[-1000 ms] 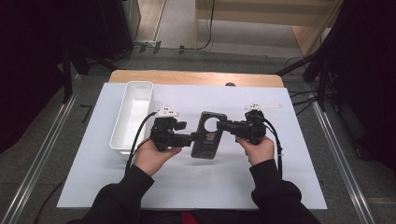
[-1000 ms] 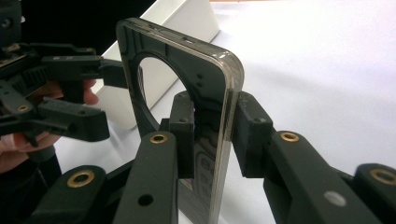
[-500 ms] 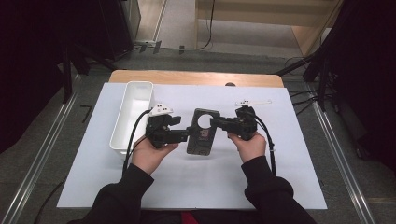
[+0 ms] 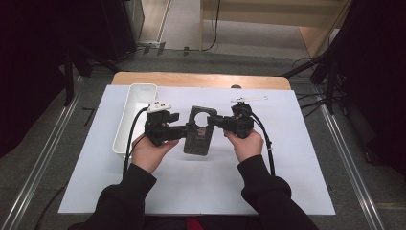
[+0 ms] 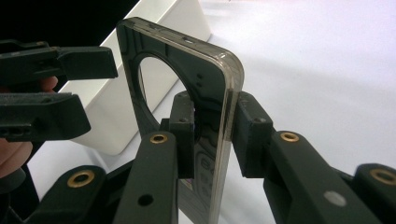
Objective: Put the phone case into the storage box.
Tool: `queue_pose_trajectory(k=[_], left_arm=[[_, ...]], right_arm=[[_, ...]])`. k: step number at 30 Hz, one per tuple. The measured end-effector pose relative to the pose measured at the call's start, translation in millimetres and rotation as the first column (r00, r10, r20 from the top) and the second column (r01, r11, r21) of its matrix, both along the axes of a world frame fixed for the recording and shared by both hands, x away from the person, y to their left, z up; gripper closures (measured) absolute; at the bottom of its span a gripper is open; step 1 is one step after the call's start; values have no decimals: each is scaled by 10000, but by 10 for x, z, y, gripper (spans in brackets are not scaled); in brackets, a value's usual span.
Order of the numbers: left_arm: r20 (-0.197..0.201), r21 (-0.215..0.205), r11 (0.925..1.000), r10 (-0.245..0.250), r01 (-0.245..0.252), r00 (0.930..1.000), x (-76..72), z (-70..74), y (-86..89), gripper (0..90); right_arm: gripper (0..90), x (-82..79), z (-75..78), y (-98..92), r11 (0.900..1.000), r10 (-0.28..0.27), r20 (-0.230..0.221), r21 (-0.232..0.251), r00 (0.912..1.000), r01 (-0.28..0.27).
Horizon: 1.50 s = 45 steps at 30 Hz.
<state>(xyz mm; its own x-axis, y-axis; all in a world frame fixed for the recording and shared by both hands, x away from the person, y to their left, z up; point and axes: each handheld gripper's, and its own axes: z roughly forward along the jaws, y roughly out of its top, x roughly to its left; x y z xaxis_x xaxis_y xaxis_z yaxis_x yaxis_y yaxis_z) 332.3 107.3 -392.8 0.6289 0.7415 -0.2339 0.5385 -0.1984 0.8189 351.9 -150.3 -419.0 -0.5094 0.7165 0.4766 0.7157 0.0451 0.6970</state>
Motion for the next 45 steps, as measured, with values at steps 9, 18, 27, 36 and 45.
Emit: queue_pose_trajectory(k=[9, 18, 27, 36, 45], left_arm=[[84, 332, 9992, 204, -206, 9998, 62, 3, -6, 309], [150, 700, 9964, 478, -488, 9987, 155, 11, -3, 309], [281, 1099, 9896, 905, -931, 9955, 243, 15, 25, 333], [345, 1370, 9839, 1108, -1145, 9932, 303, 2, 36, 358], [544, 1767, 9759, 1204, -1283, 9912, 316, -12, 1, 403]], right_arm=[[707, 20, 25, 69, 9995, -205, -108, -228, 9997, 202], [707, 100, 49, 160, 9992, -370, -240, -184, 9990, 365], [707, 153, 57, 322, 9982, -498, -316, -352, 9983, 487], [707, 176, 52, 409, 9977, -658, -466, -219, 9967, 648], [706, 176, 81, 436, 9969, -783, -532, -167, 9955, 775]])
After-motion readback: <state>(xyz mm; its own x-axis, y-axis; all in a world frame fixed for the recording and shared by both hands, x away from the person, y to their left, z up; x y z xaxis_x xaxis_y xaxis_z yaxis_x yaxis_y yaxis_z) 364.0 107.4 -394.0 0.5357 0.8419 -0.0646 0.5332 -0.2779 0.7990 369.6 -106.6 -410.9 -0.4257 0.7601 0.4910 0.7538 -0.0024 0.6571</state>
